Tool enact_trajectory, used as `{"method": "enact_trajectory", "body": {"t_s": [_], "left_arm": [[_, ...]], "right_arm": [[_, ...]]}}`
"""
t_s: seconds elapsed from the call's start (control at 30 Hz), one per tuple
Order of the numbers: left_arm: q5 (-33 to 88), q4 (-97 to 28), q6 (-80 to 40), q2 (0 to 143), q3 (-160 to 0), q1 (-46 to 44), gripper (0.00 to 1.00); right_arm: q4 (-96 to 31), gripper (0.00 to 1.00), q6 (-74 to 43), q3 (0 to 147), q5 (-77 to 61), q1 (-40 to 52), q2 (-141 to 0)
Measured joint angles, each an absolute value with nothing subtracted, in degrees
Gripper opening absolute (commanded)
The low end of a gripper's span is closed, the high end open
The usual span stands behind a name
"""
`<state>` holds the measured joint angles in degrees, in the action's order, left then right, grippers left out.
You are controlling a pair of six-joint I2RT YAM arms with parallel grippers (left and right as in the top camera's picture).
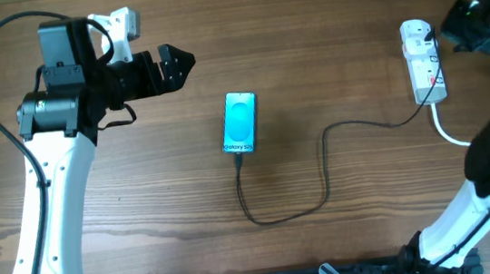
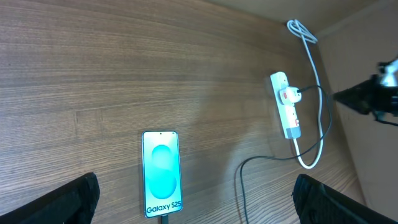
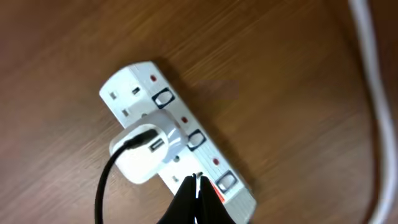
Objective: Plug charger to phone and switch on socket
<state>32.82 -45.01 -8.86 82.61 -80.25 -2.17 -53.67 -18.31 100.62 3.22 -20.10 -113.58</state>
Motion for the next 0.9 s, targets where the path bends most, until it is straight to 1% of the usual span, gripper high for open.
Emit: {"method": "enact_trajectory", "body": {"t_s": [0.1,0.4,0.63,0.77,0.9], "left_arm": [[32.84,-45.04,-8.86,82.61,-80.25,-2.17,1.00],[32.82,-45.04,-8.86,82.61,-80.25,-2.17,1.00],[32.82,-45.04,-8.86,82.61,-80.25,-2.17,1.00],[32.82,-45.04,-8.86,82.61,-80.25,-2.17,1.00],[32.82,-45.04,-8.86,82.61,-80.25,-2.17,1.00]], "right_arm": [[-55.07,0.04,-18.79,100.60,3.27,-22.68,-112.73],[-54.13,0.04,-18.11,100.49,0.80,-22.76,-112.75],[-48.84,0.04,-14.61,98.21,-9.69,-24.60,-112.75],[-44.03,0.04,-13.28,92.20,-17.52,-30.46,-112.75],[-35.07,0.04,-13.63,84.29,-25.78,-35.48,-112.99]]}}
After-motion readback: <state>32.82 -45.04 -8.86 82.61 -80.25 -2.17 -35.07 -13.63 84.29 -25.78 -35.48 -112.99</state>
